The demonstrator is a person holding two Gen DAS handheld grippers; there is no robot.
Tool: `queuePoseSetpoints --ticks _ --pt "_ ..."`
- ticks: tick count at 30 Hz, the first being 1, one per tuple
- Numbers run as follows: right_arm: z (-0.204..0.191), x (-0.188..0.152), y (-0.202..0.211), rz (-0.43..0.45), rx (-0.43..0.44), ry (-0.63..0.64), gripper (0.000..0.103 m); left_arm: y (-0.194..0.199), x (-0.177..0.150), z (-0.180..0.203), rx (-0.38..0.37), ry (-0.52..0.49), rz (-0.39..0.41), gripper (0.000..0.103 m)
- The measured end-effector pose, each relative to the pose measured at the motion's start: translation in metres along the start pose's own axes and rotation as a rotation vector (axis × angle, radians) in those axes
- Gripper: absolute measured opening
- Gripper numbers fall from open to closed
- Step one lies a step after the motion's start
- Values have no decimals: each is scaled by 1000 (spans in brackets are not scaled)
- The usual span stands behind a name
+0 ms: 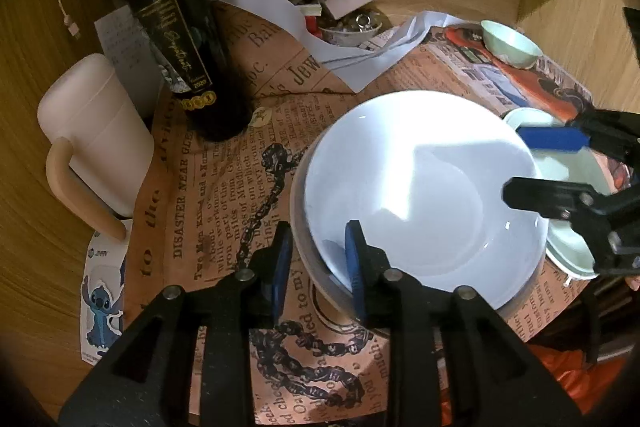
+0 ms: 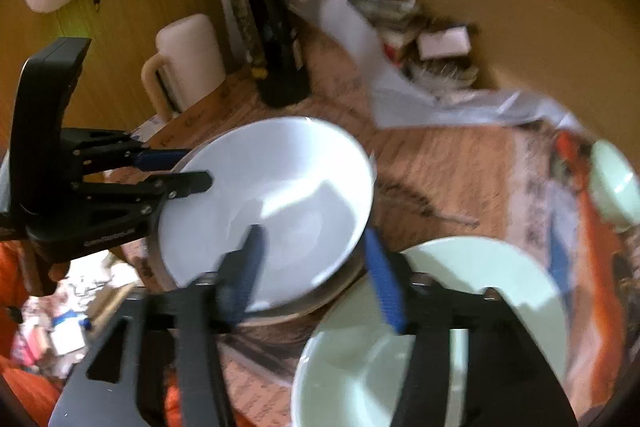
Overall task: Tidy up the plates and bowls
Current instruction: 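Lower the white bowl into the beige bowl and open the right tool, then move the right tool to the small mint-green bowl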
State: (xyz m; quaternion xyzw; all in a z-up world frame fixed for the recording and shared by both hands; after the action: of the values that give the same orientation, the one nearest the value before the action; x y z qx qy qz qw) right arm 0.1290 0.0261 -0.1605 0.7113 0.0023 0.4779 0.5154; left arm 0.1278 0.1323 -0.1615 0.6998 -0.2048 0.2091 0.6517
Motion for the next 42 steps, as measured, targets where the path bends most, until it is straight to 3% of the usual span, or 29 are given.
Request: queuePoseSetpoints --ticks 2,6,10,13,19,26,34,39,42 --pt "0 1 7 43 -21 9 76 4 2 -1 22 -3 17 27" --pt "6 4 13 71 -34 -8 77 16 8 -4 34 17 59 28" --pt "25 6 21 100 -48 -65 77 35 20 -4 33 43 135 42" --pt "42 7 31 125 -70 -113 77 49 30 2 30 44 192 48" --pt "87 7 61 183 -147 -200 77 71 63 25 -23 47 302 69" --pt "152 2 93 244 -261 -331 82 72 100 58 -87 38 347 86" --pt "229 -19 100 245 -420 -475 83 47 147 98 -134 -3 331 87" --pt "277 -32 85 192 -459 -584 83 14 178 117 -216 -4 237 87" --pt "297 -34 76 164 -471 -618 83 -7 193 127 -223 -13 188 87"
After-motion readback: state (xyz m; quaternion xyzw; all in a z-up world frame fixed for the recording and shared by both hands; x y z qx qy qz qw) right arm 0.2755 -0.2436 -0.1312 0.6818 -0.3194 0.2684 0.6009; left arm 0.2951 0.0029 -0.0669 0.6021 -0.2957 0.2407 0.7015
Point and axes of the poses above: each gripper's, at about its wrist camera, not at the fingertips, and y roughly against the way its jaws point, z to its right, x to its top, the point moved 3 cm from there along -y, roughly the way its jaws point, and after that the axes turned 6 degrees about -z, right-handed, at the moved point
